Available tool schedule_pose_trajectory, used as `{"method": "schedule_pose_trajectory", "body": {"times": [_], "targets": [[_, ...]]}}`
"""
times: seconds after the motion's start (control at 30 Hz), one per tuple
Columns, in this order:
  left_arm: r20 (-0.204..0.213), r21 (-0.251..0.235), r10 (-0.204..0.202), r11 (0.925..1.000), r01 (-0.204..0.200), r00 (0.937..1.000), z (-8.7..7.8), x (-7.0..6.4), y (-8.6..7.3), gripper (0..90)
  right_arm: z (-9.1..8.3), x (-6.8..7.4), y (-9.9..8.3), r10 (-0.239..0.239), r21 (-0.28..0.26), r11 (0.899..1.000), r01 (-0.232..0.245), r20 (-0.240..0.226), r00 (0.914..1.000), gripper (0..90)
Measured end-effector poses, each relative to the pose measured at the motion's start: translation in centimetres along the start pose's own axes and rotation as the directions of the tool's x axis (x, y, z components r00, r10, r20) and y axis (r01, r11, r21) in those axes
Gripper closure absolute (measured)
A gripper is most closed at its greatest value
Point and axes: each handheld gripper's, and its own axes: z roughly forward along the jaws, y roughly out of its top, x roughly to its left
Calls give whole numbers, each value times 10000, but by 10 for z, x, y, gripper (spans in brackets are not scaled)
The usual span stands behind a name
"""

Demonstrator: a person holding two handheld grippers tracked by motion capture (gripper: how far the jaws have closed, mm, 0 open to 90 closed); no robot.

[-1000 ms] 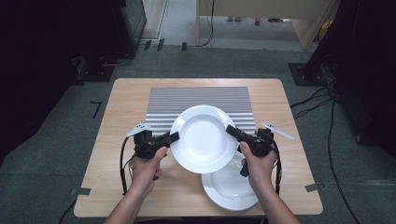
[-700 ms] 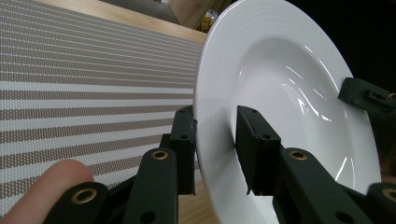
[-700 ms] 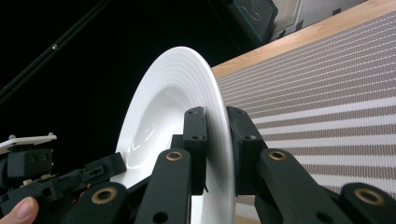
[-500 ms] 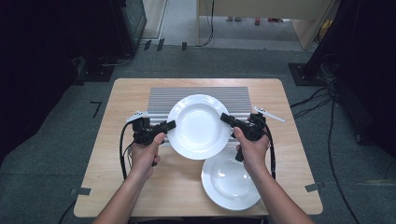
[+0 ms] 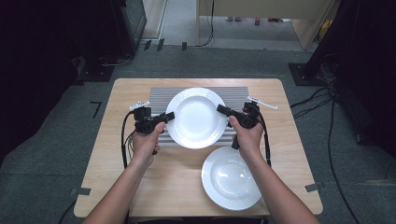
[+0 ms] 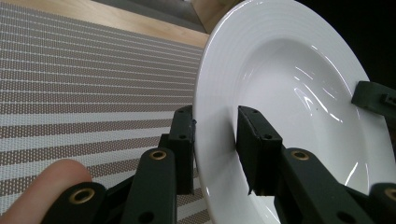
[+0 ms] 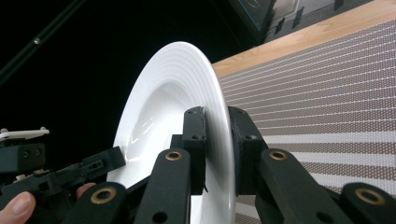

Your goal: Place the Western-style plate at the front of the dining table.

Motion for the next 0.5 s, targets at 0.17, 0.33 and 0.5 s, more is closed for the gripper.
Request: {"method": "schedule_pose_trajectory", "body": {"times": [0.17, 0.33, 0.5], "targets": [[-146, 183, -152, 9997, 155, 9998, 11, 9, 4, 691, 13, -9, 4, 94, 170, 9998, -96, 115, 9999, 794], [-401, 318, -266, 9991, 278, 9988, 23, 17, 10, 691, 29, -19, 7, 338, 361, 9988, -344, 184, 9993, 791], [-606, 585, -562, 9965, 597, 9966, 37, 25, 13, 691, 44, -32, 11, 786, 430, 9959, -795, 227, 9967, 793]]}}
